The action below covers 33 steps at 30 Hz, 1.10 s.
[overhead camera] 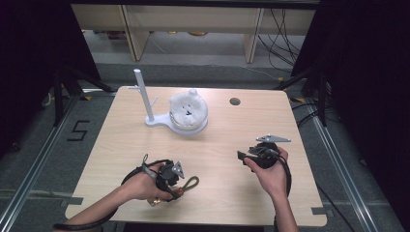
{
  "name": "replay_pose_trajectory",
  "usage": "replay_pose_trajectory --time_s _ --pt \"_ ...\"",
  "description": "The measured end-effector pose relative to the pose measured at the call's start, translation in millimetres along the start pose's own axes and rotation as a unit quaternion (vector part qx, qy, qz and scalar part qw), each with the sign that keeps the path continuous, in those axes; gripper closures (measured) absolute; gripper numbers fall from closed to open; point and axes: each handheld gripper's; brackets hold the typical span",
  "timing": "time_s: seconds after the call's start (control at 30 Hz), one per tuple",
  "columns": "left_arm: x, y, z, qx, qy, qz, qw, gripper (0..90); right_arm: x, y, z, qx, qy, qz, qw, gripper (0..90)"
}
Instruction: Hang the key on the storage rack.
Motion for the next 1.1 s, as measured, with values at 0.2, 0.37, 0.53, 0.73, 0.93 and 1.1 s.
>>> replay_pose_trajectory --time_s 0.2,0.37,0.53,0.73,0.93,1.1 --pt "-0.2 -1.3 0.6 -0.001 -0.013 0.01 0.9999 49.1 0.0 0.0 0.6 -0.002 -0.002 0.002 1.0 43.2" --pt "-0.2 -2.9 -0.7 0.0 -0.017 0.017 0.9997 49.9 0.1 -1.0 -0.2 -0.004 0.001 0.0 1.0 43.2" --pt "0.2 -5.9 -1.3 0.001 -0.021 0.022 0.9995 51.0 0.3 -0.7 0.4 -0.005 -0.002 0.001 1.0 43.3" --pt "-0.9 -6.4 -1.1 0.004 -0.028 0.029 0.9992 53.5 0.1 -0.7 -0.7 -0.003 0.001 0.0 1.0 43.2" --pt "-2.9 -6.5 -4.3 -0.002 -0.045 0.034 0.9984 60.3 0.2 -1.0 -0.4 -0.003 0.002 -0.001 1.0 43.2" --pt "-1.8 -5.8 -6.2 -0.004 -0.053 0.03 0.9982 65.2 0.6 -0.5 -0.6 -0.004 -0.002 0.003 1.0 43.2"
Point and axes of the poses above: each handheld gripper's, and its own axes: y roughly backward along the jaws, x roughly out of its underside, z roughly to its left, and after that the axes turned 9 degrees about -y, right-handed
